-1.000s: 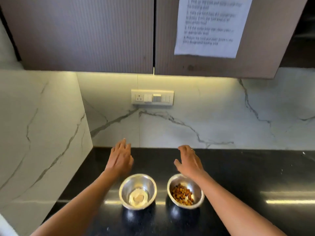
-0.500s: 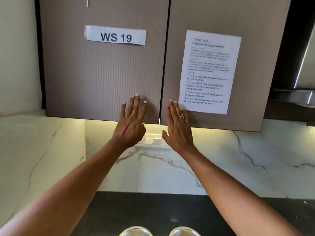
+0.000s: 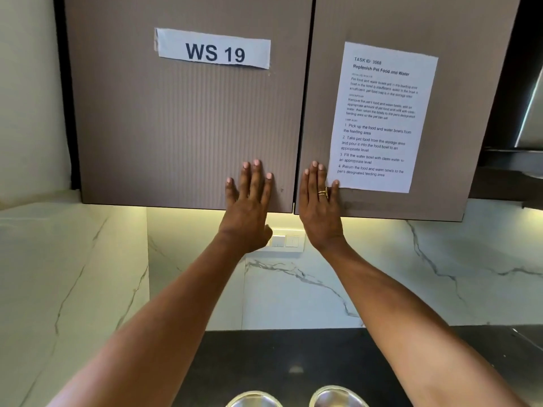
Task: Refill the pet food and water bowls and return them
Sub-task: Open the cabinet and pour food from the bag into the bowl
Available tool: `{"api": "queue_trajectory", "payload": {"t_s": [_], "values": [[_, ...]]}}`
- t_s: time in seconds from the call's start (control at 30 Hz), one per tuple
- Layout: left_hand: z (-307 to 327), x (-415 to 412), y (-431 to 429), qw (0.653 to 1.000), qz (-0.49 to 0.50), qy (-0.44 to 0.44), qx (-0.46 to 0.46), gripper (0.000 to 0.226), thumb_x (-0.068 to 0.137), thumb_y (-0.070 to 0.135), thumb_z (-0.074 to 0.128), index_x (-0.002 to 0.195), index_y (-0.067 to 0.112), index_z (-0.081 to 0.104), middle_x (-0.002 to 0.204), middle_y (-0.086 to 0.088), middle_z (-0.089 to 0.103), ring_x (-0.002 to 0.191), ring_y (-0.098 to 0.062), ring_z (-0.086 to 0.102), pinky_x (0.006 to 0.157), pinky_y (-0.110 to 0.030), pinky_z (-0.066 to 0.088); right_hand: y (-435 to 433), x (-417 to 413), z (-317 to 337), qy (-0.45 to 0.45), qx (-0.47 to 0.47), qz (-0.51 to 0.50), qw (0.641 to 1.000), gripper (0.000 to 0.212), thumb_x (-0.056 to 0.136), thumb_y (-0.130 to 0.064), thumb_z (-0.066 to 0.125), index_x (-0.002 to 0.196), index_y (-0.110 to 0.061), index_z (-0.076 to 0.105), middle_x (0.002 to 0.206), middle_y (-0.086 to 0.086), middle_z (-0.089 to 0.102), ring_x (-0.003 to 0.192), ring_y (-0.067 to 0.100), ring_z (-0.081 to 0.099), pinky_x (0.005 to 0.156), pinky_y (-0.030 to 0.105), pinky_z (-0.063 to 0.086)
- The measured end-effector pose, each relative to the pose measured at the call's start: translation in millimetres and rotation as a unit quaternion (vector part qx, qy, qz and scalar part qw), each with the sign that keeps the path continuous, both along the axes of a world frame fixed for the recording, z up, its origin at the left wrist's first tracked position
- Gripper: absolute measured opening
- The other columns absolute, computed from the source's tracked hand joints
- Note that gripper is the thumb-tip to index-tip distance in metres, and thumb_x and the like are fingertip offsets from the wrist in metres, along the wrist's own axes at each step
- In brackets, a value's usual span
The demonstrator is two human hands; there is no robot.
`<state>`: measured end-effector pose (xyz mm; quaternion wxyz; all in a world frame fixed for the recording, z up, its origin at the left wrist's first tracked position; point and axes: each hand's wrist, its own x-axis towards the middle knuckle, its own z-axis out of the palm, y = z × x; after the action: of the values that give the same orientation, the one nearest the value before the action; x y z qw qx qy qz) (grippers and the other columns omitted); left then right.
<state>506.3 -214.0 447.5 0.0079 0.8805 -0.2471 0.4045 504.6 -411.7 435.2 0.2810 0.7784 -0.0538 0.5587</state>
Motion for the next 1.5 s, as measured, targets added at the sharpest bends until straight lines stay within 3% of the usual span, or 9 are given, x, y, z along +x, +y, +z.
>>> {"api": "queue_trajectory", "payload": {"t_s": [0.37,0.5,0.67,0.8,0.93,1.03,1.17,1.37,1.5], "values": [[16,-29,3,0.993,0.003,0.120,0.009,0.101,0.096,0.035,0.061,0.163,0.017,-0.012,0.167,-0.014,-0.030,0.152,-0.042,-0.026,0.123,-0.066,0.013,3,-79,-8,-0.078,0.002,0.064,0.995,0.061,0.108,0.004,0.047,0.162,0.008,0.019,0.169,0.028,0.022,0.157,0.042,0.024,0.117,0.051,0.043],[17,-63,-18,0.968,-0.086,0.214,-0.097,0.082,0.100,0.022,0.060,0.165,0.020,0.009,0.171,-0.011,0.016,0.155,-0.043,0.019,0.121,-0.055,0.029,-6,-129,-11,-0.081,0.030,0.121,0.989,0.063,0.107,0.006,0.050,0.163,0.006,0.021,0.170,0.027,0.021,0.159,0.040,0.021,0.116,0.048,0.046],[22,-138,-80,0.826,-0.266,0.335,-0.366,0.046,0.107,0.012,0.047,0.153,0.020,0.045,0.153,-0.007,0.053,0.143,-0.029,0.048,0.113,-0.042,0.040,-32,-206,-14,-0.081,0.073,0.252,0.962,0.066,0.098,0.011,0.062,0.157,0.010,0.033,0.165,0.029,0.032,0.155,0.039,0.032,0.108,0.043,0.056],[32,-206,-136,0.751,-0.355,0.386,-0.402,0.034,0.102,0.011,0.048,0.130,0.022,0.064,0.130,0.010,0.067,0.134,-0.027,0.055,0.103,-0.042,0.044,-71,-275,-20,-0.066,0.142,0.344,0.926,0.086,0.080,0.007,0.086,0.152,0.013,0.040,0.159,0.030,0.043,0.147,0.041,0.045,0.096,0.034,0.058],[34,-262,-192,0.707,-0.402,0.429,-0.392,0.045,0.096,0.009,0.051,0.138,0.017,0.063,0.138,0.000,0.067,0.129,-0.023,0.060,0.109,-0.050,0.045,-126,-328,-36,-0.100,0.193,0.360,0.907,0.087,0.074,-0.006,0.093,0.145,0.017,0.048,0.147,0.030,0.056,0.126,0.046,0.065,0.093,0.044,0.060],[35,-291,-229,0.706,-0.416,0.451,-0.355,0.048,0.099,0.006,0.049,0.144,0.019,0.059,0.145,-0.001,0.062,0.133,-0.023,0.056,0.103,-0.044,0.046,-158,-362,-36,-0.159,0.251,0.401,0.867,0.068,0.088,-0.011,0.081,0.143,0.015,0.052,0.120,0.022,0.076,0.099,0.035,0.077,0.086,0.035,0.064],[31,-324,-270,0.723,-0.410,0.471,-0.295,0.047,0.103,0.007,0.048,0.147,0.022,0.055,0.149,-0.003,0.059,0.128,-0.020,0.056,0.101,-0.042,0.045,-198,-394,-42,-0.213,0.312,0.420,0.825,0.037,0.097,-0.012,0.076,0.126,0.009,0.069,0.092,0.014,0.078,0.072,0.005,0.061,0.069,0.001,0.041],[15,-333,-299,0.788,-0.334,0.432,-0.284,0.041,0.101,0.011,0.054,0.140,0.019,0.063,0.141,-0.011,0.063,0.128,-0.026,0.059,0.108,-0.042,0.048,-255,-415,-45,-0.294,0.425,0.452,0.728,0.025,0.099,-0.016,0.073,0.106,0.007,0.072,0.095,0.013,0.078,0.083,-0.014,0.066,0.073,0.006,0.048],[-2,-323,-291,0.819,-0.272,0.409,-0.296,0.038,0.101,0.012,0.054,0.137,0.020,0.064,0.130,-0.009,0.070,0.117,-0.024,0.065,0.093,-0.030,0.049,-284,-418,-44,-0.302,0.454,0.479,0.688,0.020,0.098,-0.014,0.074,0.103,0.005,0.072,0.096,0.006,0.075,0.086,-0.007,0.068,0.078,0.020,0.054]]}}
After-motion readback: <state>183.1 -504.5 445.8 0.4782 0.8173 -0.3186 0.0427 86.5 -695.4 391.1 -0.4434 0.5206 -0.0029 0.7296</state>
